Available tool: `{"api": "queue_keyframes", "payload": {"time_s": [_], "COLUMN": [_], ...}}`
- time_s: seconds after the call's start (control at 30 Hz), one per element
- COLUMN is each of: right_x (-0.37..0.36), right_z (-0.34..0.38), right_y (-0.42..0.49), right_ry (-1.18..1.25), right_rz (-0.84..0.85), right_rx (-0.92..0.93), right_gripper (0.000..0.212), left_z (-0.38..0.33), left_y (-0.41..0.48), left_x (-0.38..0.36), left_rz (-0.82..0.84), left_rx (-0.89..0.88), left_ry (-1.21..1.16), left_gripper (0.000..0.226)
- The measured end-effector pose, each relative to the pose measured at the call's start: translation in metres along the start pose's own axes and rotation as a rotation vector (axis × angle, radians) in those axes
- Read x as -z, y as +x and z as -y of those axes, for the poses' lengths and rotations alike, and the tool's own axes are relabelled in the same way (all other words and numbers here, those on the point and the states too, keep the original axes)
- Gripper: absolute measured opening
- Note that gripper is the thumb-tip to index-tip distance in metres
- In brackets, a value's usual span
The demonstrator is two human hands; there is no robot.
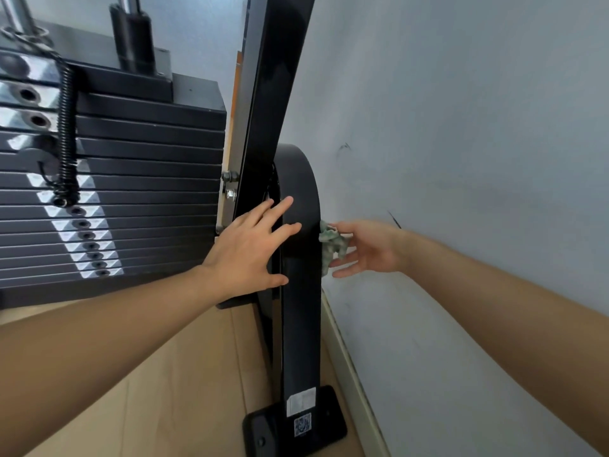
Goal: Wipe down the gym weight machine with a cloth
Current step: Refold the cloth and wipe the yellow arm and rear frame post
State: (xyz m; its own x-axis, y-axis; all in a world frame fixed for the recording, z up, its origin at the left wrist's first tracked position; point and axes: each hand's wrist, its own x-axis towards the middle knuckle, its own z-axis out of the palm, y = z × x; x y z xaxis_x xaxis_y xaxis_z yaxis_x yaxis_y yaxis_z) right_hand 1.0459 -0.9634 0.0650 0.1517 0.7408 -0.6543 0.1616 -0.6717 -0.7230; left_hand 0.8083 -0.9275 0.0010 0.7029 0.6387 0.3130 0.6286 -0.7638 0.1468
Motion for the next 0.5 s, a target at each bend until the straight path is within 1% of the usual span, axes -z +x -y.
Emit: {"api": "queue_keyframes", "payload": {"time_s": [0.13,0.2,0.27,0.3,0.37,0.5], "right_x": [-0.001,-0.003,-0.006,-0.008,-0.013,-0.019], "right_z": [0.009,0.012,0.008,0.004,-0.007,-0.026], "right_y": [-0.002,-0.002,-0.001,0.000,0.003,0.002], "right_ry": [0.126,0.129,0.084,0.061,0.007,-0.074], "right_rz": [-0.048,-0.051,-0.052,-0.058,-0.073,-0.077], "right_rx": [0.119,0.192,0.225,0.223,0.202,0.140], "right_gripper": [0.016,0.011,0.013,0.017,0.024,0.025], "left_z": [0.000,-0.001,-0.001,-0.001,-0.001,-0.001], "left_y": [-0.001,-0.001,-0.001,-0.001,-0.001,-0.002], "left_x": [-0.001,-0.002,-0.003,-0.004,-0.005,-0.007], "left_rz": [-0.010,-0.013,-0.020,-0.023,-0.027,-0.031], "left_rx": [0.006,0.007,0.004,0.002,-0.001,-0.002], "left_ry": [0.008,0.016,0.026,0.035,0.053,0.064], "left_gripper": [0.098,0.098,0.098,0.098,0.099,0.100]}}
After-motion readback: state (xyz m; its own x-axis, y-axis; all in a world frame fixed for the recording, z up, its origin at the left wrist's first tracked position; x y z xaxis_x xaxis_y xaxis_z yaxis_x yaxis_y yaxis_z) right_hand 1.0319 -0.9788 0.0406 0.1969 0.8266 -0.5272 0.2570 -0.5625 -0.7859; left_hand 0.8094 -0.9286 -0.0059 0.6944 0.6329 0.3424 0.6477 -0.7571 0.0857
